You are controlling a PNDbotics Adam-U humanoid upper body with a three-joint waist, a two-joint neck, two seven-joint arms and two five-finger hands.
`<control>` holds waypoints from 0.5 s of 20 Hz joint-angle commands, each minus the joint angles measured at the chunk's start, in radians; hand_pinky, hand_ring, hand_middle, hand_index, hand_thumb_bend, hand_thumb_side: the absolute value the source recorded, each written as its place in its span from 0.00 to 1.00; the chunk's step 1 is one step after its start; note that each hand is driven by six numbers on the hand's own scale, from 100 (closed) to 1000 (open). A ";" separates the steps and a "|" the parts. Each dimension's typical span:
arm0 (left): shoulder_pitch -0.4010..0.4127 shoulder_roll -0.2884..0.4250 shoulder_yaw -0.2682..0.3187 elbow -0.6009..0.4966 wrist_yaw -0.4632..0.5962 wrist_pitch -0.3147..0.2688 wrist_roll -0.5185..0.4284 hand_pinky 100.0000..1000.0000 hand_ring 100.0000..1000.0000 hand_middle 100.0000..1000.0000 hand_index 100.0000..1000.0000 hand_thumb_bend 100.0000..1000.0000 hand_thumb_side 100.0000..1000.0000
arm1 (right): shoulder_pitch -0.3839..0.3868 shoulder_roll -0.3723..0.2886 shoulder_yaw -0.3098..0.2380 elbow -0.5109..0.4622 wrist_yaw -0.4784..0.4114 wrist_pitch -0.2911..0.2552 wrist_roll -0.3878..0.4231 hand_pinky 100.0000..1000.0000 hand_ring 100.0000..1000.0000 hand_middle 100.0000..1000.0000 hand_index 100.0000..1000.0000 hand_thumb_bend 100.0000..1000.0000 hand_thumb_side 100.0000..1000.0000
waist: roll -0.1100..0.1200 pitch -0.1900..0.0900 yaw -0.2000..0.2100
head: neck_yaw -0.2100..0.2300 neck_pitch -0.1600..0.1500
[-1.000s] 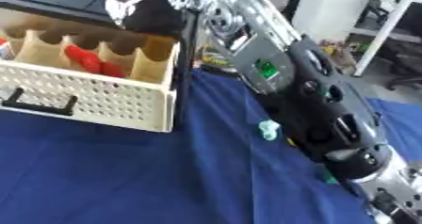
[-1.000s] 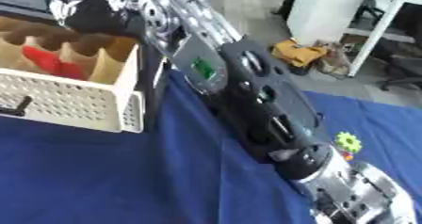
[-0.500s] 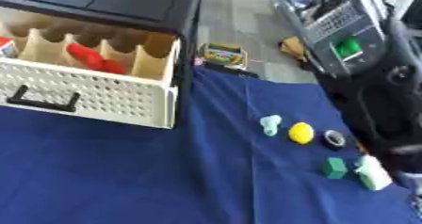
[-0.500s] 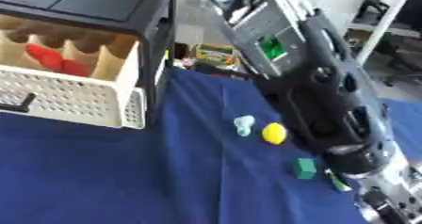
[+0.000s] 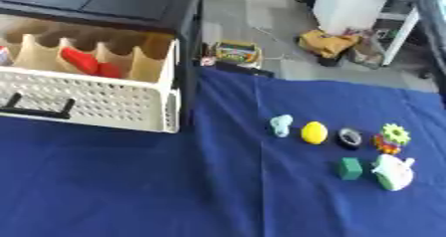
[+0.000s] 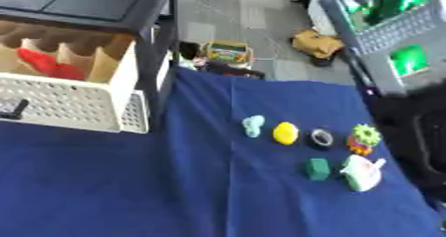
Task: Pick up objects from table and place into drawer.
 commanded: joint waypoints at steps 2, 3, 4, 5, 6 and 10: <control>0.001 0.039 0.018 -0.008 -0.014 -0.002 0.006 0.00 0.00 0.00 0.78 0.00 0.81 | 0.059 -0.085 -0.055 -0.023 -0.072 -0.055 -0.098 0.58 0.63 0.58 0.70 0.00 0.44 | 0.022 -0.029 -0.014 | 0.011 0.017; 0.003 0.040 0.019 -0.008 -0.015 -0.002 0.007 0.00 0.00 0.00 0.78 0.00 0.81 | 0.082 -0.096 -0.067 -0.023 -0.085 -0.068 -0.126 0.58 0.63 0.58 0.69 0.00 0.44 | 0.027 -0.030 -0.022 | 0.012 0.022; 0.005 0.040 0.019 -0.008 -0.017 -0.002 0.008 0.00 0.00 0.00 0.78 0.00 0.81 | 0.104 -0.105 -0.077 -0.023 -0.097 -0.080 -0.152 0.58 0.63 0.58 0.69 0.00 0.43 | 0.032 -0.030 -0.028 | 0.012 0.027; 0.008 0.041 0.020 -0.008 -0.019 -0.001 0.009 0.00 0.00 0.00 0.78 0.00 0.81 | 0.126 -0.112 -0.088 -0.023 -0.110 -0.090 -0.179 0.58 0.63 0.58 0.69 0.00 0.44 | 0.036 -0.031 -0.035 | 0.013 0.032; 0.011 0.041 0.021 -0.008 -0.021 -0.001 0.010 0.00 0.00 0.00 0.78 0.00 0.81 | 0.148 -0.119 -0.098 -0.023 -0.124 -0.099 -0.204 0.58 0.64 0.58 0.69 0.00 0.49 | 0.039 -0.032 -0.040 | 0.014 0.037; 0.026 0.050 0.023 -0.008 -0.035 0.000 0.011 0.00 0.00 0.00 0.79 0.00 0.84 | 0.249 -0.150 -0.148 -0.023 -0.163 -0.141 -0.311 0.58 0.64 0.58 0.70 0.00 0.69 | 0.052 -0.035 -0.057 | 0.029 0.047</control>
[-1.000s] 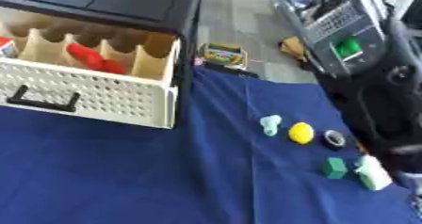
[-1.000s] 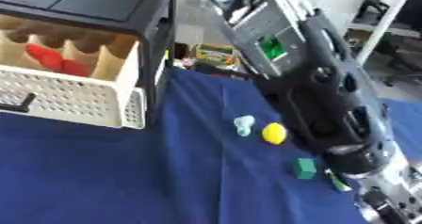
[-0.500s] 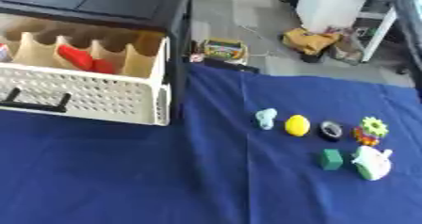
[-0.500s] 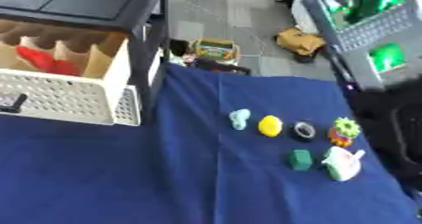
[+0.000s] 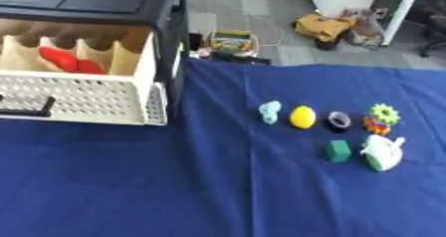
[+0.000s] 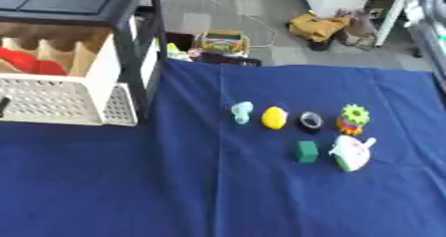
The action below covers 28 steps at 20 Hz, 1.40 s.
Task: Pick up objects from table and place into drawer.
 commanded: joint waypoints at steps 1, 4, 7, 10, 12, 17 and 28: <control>0.004 0.047 0.018 -0.008 -0.021 0.001 -0.001 0.00 0.00 0.00 0.79 0.00 0.85 | 0.043 -0.056 -0.056 -0.016 -0.033 -0.031 -0.089 0.58 0.64 0.58 0.70 0.00 0.78 | 0.011 -0.030 -0.007 | 0.016 0.010; 0.021 0.070 0.023 -0.008 -0.062 -0.003 -0.024 0.00 0.00 0.00 0.82 0.01 0.90 | 0.120 -0.070 -0.089 -0.016 -0.046 -0.053 -0.161 0.59 0.64 0.58 0.70 0.00 0.99 | 0.018 -0.033 -0.016 | 0.023 0.014; 0.043 0.102 0.026 -0.008 -0.116 -0.011 -0.064 0.00 0.00 0.06 0.83 0.05 0.95 | 0.181 -0.074 -0.116 -0.016 -0.050 -0.080 -0.218 0.59 0.65 0.58 0.71 0.00 1.00 | 0.023 -0.036 -0.023 | 0.032 0.020; 0.069 0.146 0.027 -0.008 -0.183 -0.017 -0.140 0.00 0.00 0.12 0.83 0.04 1.00 | 0.241 -0.068 -0.141 -0.016 -0.046 -0.110 -0.272 0.60 0.65 0.58 0.71 0.00 1.00 | 0.029 -0.040 -0.031 | 0.044 0.026; 0.082 0.170 0.028 -0.008 -0.224 -0.021 -0.203 0.10 0.00 0.21 0.83 0.03 1.00 | 0.276 -0.059 -0.154 -0.016 -0.046 -0.123 -0.301 0.60 0.65 0.58 0.71 0.00 1.00 | 0.033 -0.043 -0.035 | 0.052 0.030; 0.105 0.234 0.035 -0.008 -0.321 -0.045 -0.386 0.19 0.00 0.33 0.77 0.00 1.00 | 0.369 -0.022 -0.174 -0.016 -0.035 -0.139 -0.347 0.61 0.66 0.59 0.73 0.00 1.00 | 0.041 -0.050 -0.045 | 0.074 0.037; 0.146 0.364 0.017 -0.008 -0.362 0.005 -0.840 0.24 0.25 0.43 0.69 0.01 1.00 | 0.474 0.045 -0.194 -0.016 -0.024 -0.151 -0.391 0.60 0.65 0.58 0.72 0.00 1.00 | 0.052 -0.049 -0.044 | 0.089 0.032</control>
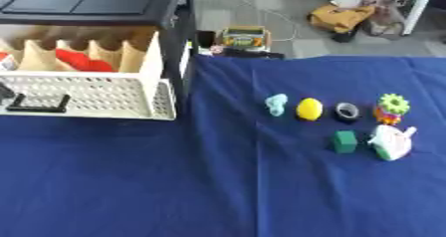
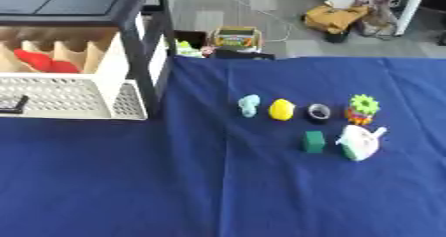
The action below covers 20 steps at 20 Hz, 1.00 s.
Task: Pick up objects from table and place into drawer.
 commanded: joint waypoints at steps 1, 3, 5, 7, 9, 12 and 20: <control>-0.011 0.062 -0.008 -0.008 -0.009 0.026 -0.107 0.25 0.26 0.44 0.70 0.00 1.00 | 0.002 -0.007 -0.019 -0.015 0.011 -0.010 -0.014 0.60 0.65 0.58 0.72 0.00 1.00 | 0.002 -0.021 -0.001 | 0.008 -0.005; -0.017 0.072 -0.027 -0.008 -0.015 0.043 -0.160 0.26 0.29 0.44 0.73 0.02 1.00 | 0.012 0.005 -0.022 -0.015 0.013 -0.015 -0.023 0.60 0.65 0.58 0.72 0.00 1.00 | 0.003 -0.019 -0.004 | 0.012 -0.009; -0.026 0.078 -0.049 -0.008 -0.023 0.062 -0.202 0.26 0.30 0.45 0.75 0.04 1.00 | 0.020 0.015 -0.025 -0.015 0.016 -0.022 -0.035 0.60 0.65 0.58 0.72 0.00 1.00 | 0.006 -0.016 -0.006 | 0.018 -0.013; -0.035 0.080 -0.072 -0.008 -0.020 0.080 -0.232 0.26 0.32 0.46 0.76 0.06 1.00 | 0.027 0.025 -0.025 -0.015 0.020 -0.025 -0.044 0.60 0.65 0.58 0.72 0.00 1.00 | 0.007 -0.013 -0.009 | 0.021 -0.017; -0.037 0.087 -0.094 -0.008 -0.023 0.097 -0.256 0.26 0.35 0.47 0.78 0.08 1.00 | 0.032 0.032 -0.024 -0.015 0.021 -0.026 -0.050 0.60 0.65 0.58 0.72 0.00 1.00 | 0.008 -0.010 -0.011 | 0.026 -0.022; -0.038 0.094 -0.116 -0.008 -0.024 0.114 -0.288 0.27 0.38 0.49 0.81 0.10 1.00 | 0.036 0.037 -0.026 -0.015 0.023 -0.027 -0.056 0.60 0.64 0.58 0.72 0.00 1.00 | 0.009 -0.006 -0.008 | 0.028 -0.027; -0.060 0.078 -0.159 -0.008 -0.014 0.169 -0.328 0.32 0.52 0.59 0.92 0.12 1.00 | 0.038 0.053 -0.024 -0.015 0.019 -0.028 -0.055 0.60 0.64 0.57 0.71 0.00 1.00 | 0.009 0.000 -0.016 | 0.054 -0.030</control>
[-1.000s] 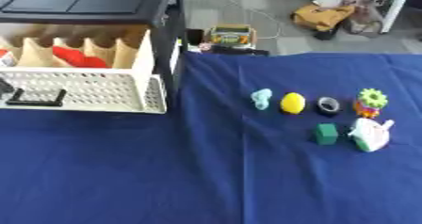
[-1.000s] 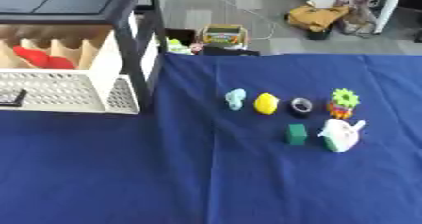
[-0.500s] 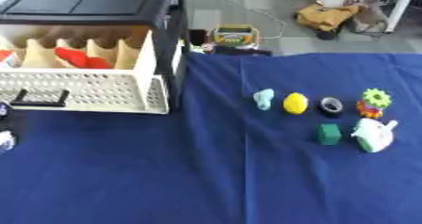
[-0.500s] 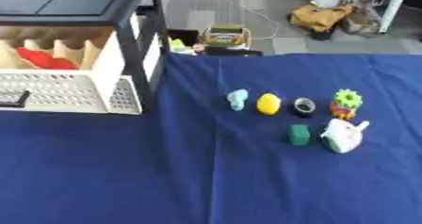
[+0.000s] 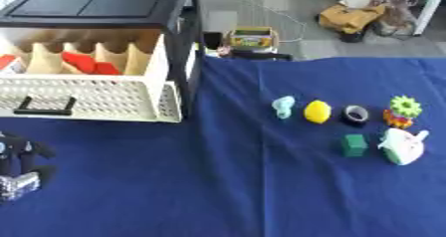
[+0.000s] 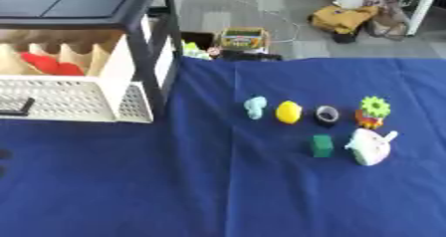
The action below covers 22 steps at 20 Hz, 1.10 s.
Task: Pick up objects from table and place into drawer.
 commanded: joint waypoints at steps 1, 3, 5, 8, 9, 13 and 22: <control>-0.022 0.022 -0.006 -0.008 0.007 0.029 -0.018 0.32 0.52 0.59 0.93 0.13 1.00 | -0.004 -0.013 -0.011 -0.015 0.001 -0.002 -0.003 0.60 0.64 0.57 0.71 0.00 1.00 | 0.001 -0.017 -0.004 | 0.017 -0.010; -0.033 0.014 -0.015 -0.008 0.013 0.049 -0.028 0.32 0.52 0.60 0.94 0.12 1.00 | -0.005 -0.009 -0.011 -0.015 -0.001 -0.002 -0.004 0.60 0.64 0.57 0.71 0.00 1.00 | -0.001 -0.016 -0.007 | 0.020 -0.010; -0.044 0.006 -0.023 -0.008 0.017 0.069 -0.036 0.32 0.52 0.60 0.95 0.12 1.00 | -0.004 -0.005 -0.012 -0.015 -0.001 -0.002 -0.005 0.60 0.64 0.57 0.71 0.00 1.00 | -0.002 -0.015 -0.011 | 0.021 -0.012; -0.063 -0.006 -0.031 -0.008 0.019 0.102 -0.045 0.32 0.52 0.60 0.96 0.12 1.00 | -0.001 0.000 -0.015 -0.015 -0.001 -0.001 -0.007 0.60 0.63 0.57 0.71 0.00 1.00 | -0.003 -0.014 -0.016 | 0.022 -0.017; -0.070 -0.010 -0.034 -0.008 0.019 0.113 -0.048 0.33 0.53 0.60 0.96 0.12 1.00 | -0.001 0.001 -0.015 -0.015 -0.001 0.000 -0.008 0.59 0.63 0.57 0.71 0.00 1.00 | -0.004 -0.013 -0.017 | 0.022 -0.018; -0.096 -0.029 -0.042 -0.008 0.007 0.154 -0.065 0.33 0.53 0.61 0.96 0.13 1.00 | -0.002 0.005 -0.015 -0.015 -0.004 -0.001 -0.008 0.59 0.63 0.57 0.71 0.00 1.00 | -0.006 -0.012 -0.020 | 0.036 -0.021; -0.126 -0.050 -0.055 0.009 -0.070 0.208 -0.111 0.32 0.54 0.59 0.92 0.14 1.00 | -0.001 0.015 -0.021 -0.015 -0.012 -0.003 -0.016 0.59 0.62 0.57 0.70 0.00 1.00 | -0.005 -0.007 -0.025 | 0.058 -0.033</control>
